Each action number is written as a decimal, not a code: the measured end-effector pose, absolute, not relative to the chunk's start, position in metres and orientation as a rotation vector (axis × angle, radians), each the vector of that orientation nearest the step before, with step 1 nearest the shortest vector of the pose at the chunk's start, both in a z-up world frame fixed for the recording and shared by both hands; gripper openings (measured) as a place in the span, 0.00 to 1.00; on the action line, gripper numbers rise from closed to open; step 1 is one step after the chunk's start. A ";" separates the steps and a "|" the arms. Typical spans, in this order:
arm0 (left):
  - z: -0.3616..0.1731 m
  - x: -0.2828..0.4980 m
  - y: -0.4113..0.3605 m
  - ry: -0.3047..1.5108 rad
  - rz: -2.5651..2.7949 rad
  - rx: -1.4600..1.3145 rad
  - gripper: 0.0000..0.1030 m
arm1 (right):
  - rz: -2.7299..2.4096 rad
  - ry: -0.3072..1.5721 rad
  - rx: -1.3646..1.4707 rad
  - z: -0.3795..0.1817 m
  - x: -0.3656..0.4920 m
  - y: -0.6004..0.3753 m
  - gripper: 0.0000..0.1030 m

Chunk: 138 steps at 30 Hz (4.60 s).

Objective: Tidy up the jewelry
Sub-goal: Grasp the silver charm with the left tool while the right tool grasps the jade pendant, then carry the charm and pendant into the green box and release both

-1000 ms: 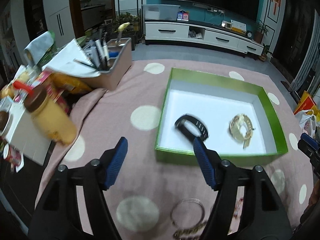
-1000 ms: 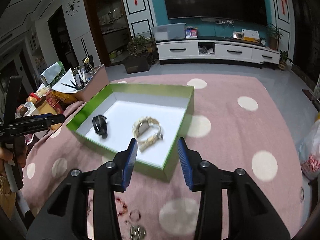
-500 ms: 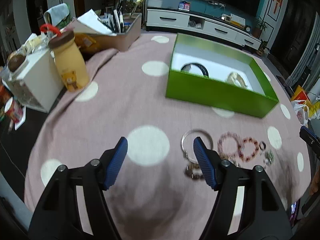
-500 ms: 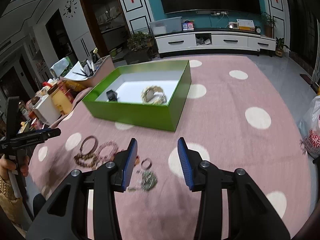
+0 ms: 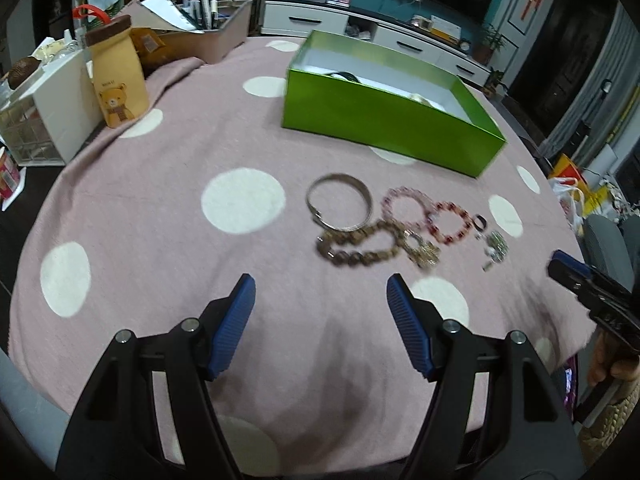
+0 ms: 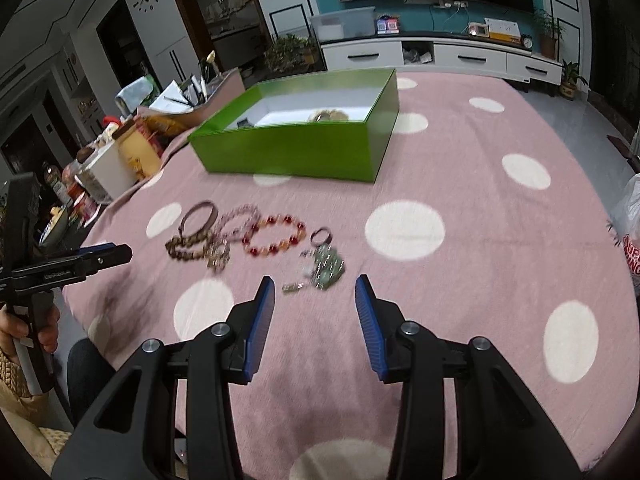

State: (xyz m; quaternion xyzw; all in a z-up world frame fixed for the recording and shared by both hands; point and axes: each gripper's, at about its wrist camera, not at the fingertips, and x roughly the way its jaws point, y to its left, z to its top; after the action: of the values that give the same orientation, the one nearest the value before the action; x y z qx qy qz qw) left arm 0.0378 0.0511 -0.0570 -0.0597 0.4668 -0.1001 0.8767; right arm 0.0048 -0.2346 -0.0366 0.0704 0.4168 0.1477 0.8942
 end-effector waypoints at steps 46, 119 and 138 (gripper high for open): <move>-0.086 0.069 -0.024 1.031 -0.280 -0.125 0.12 | 0.310 0.898 0.019 -0.079 0.049 -0.213 0.19; -0.015 0.263 -0.037 0.919 -0.248 -0.068 0.37 | 0.291 0.719 0.047 -0.001 0.190 -0.222 0.17; 0.007 0.188 0.016 0.866 -0.194 -0.112 0.71 | 0.282 0.718 0.125 0.002 0.108 -0.249 0.39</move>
State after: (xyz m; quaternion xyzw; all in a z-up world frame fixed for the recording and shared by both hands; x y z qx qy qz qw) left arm 0.1885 0.0162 0.0065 -0.0540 0.4186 -0.0939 0.9017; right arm 0.1080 -0.2493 0.0021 0.0610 0.3498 0.1373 0.9247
